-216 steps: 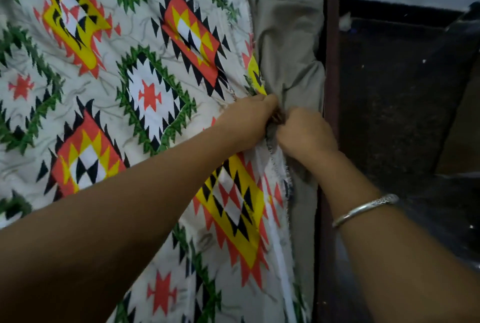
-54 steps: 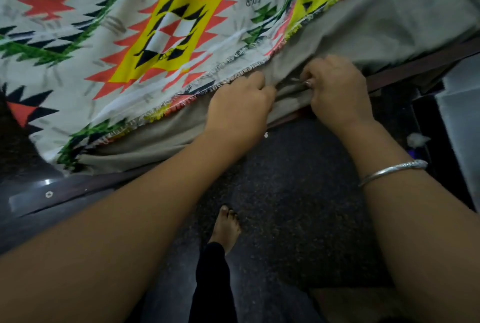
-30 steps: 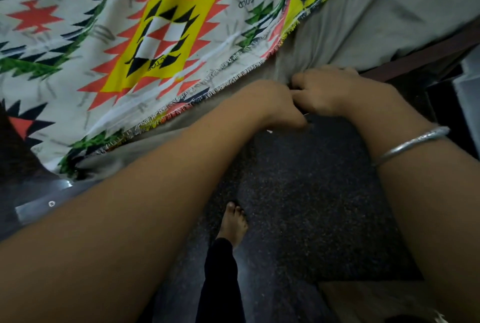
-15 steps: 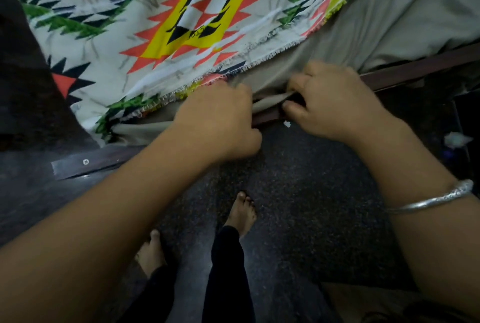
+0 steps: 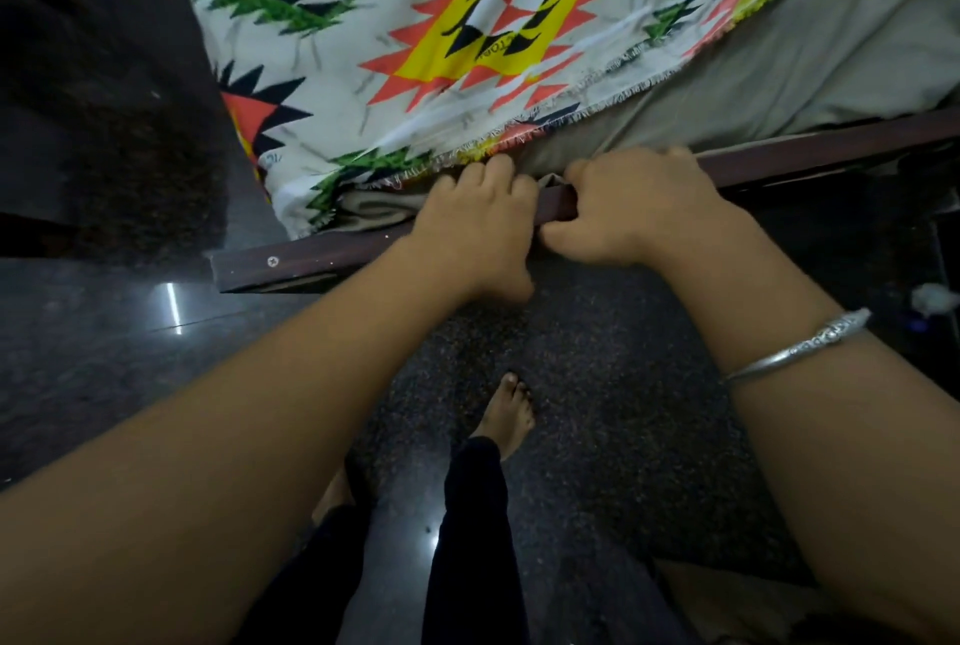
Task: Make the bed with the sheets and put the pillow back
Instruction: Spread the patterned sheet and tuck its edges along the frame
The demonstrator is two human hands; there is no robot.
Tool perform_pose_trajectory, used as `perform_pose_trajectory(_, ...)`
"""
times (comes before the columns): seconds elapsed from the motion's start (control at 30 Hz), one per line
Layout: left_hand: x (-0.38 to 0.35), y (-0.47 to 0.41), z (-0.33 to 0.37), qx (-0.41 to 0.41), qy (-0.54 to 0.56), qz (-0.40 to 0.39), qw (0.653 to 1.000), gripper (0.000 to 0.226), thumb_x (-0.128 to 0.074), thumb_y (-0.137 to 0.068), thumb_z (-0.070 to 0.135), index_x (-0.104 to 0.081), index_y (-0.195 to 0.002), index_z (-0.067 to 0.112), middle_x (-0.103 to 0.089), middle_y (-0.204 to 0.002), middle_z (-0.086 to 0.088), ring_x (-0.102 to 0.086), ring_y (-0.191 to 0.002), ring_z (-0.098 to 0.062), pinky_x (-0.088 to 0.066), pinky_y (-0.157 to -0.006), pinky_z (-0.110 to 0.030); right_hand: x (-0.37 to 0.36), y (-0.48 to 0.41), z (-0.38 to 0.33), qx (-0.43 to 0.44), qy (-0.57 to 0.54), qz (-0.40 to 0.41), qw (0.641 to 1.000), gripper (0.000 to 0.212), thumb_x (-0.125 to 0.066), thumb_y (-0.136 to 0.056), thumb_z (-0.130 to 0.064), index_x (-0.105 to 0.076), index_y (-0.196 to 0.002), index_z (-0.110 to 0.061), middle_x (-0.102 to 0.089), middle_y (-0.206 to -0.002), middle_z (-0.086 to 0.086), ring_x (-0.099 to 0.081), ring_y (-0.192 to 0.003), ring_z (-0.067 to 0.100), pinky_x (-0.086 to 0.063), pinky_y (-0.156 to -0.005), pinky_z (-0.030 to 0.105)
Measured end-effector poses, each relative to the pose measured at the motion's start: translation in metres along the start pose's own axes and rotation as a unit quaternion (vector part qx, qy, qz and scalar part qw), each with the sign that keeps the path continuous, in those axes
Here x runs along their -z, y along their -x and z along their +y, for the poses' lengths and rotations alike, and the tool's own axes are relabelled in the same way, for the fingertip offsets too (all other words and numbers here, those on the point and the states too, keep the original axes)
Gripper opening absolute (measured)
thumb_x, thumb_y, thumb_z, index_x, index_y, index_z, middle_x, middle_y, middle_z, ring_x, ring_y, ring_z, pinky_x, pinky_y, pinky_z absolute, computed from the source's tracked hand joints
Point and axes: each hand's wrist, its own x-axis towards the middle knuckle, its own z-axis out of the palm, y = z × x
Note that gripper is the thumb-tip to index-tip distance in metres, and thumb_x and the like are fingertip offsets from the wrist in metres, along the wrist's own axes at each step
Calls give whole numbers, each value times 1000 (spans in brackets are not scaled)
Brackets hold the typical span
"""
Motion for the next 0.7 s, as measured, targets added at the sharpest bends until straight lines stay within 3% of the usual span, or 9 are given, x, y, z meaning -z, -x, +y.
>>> perform_pose_trajectory(0.07,-10,11,2,-5,-39,92,995,59,-62,-81,41,-41,-127,11,-38,-121,-11,-41,-112,-32,-35,-86,-41,-3,3,-3,-2,25,31,999,47,-51,-78,-57,-57,-106,-20,-57,-115,11,-46,-115,31,-34,-93,43)
perform_pose_trajectory(0.13,-16,24,0,3,-78,210,975,49,-59,-80,34,-53,-123,11,-44,-116,-15,-45,-105,-35,-35,-79,-41,-5,6,-6,-4,46,56,997,59,-58,-75,-56,-59,-117,-15,-46,-124,17,-35,-120,36,-34,-95,45)
perform_pose_trajectory(0.2,-21,36,-7,33,-86,251,963,51,-60,-76,33,-57,-122,12,-49,-109,-18,-48,-98,-37,-36,-75,-40,-4,4,-11,-12,61,67,996,63,-62,-73,-56,-60,-117,-11,-35,-125,19,-30,-120,38,-35,-95,46)
perform_pose_trajectory(0.27,-30,44,-17,41,-61,230,970,56,-65,-74,30,-51,-124,9,-48,-107,-19,-48,-96,-38,-38,-73,-40,-2,-3,-15,-5,70,55,996,65,-59,-74,-56,-61,-113,-5,-38,-122,22,-33,-119,38,-35,-97,46)
perform_pose_trajectory(0.4,-33,45,-35,28,-31,232,972,42,-67,-67,23,-49,-100,4,-49,-101,-18,-47,-91,-37,-37,-68,-40,3,-4,-19,5,38,42,998,56,-58,-79,-51,-61,-110,-4,-47,-115,25,-44,-111,38,-39,-90,40)
perform_pose_trajectory(0.47,-30,47,-36,18,-17,181,983,45,-64,-74,29,-47,-107,5,-46,-106,-16,-45,-98,-34,-39,-74,-40,5,0,-20,13,29,38,999,50,-60,-79,-47,-56,-111,-8,-51,-110,21,-49,-103,37,-41,-81,39)
perform_pose_trajectory(0.53,-22,46,-33,28,-2,123,992,50,-61,-79,38,-45,-114,6,-46,-106,-12,-47,-100,-32,-40,-77,-39,7,2,-26,18,-3,19,1000,44,-62,-78,-44,-43,-105,-14,-51,-90,10,-49,-85,32,-41,-71,36)
perform_pose_trajectory(0.6,-7,38,-32,53,31,81,995,47,-59,-81,47,-49,-107,9,-46,-88,-5,-51,-87,-29,-39,-68,-35,10,-3,-31,12,-23,2,1000,40,-61,-77,-42,-39,-97,-16,-40,-72,2,-44,-76,27,-37,-66,33)
perform_pose_trajectory(0.7,13,23,-33,96,76,-28,992,42,-57,-78,60,-52,-79,18,-47,-72,0,-44,-64,-19,-34,-72,-36,14,-11,-35,-7,-22,-46,999,40,-59,-71,-49,-53,-95,-18,-43,-73,3,-47,-78,28,-44,-72,36)
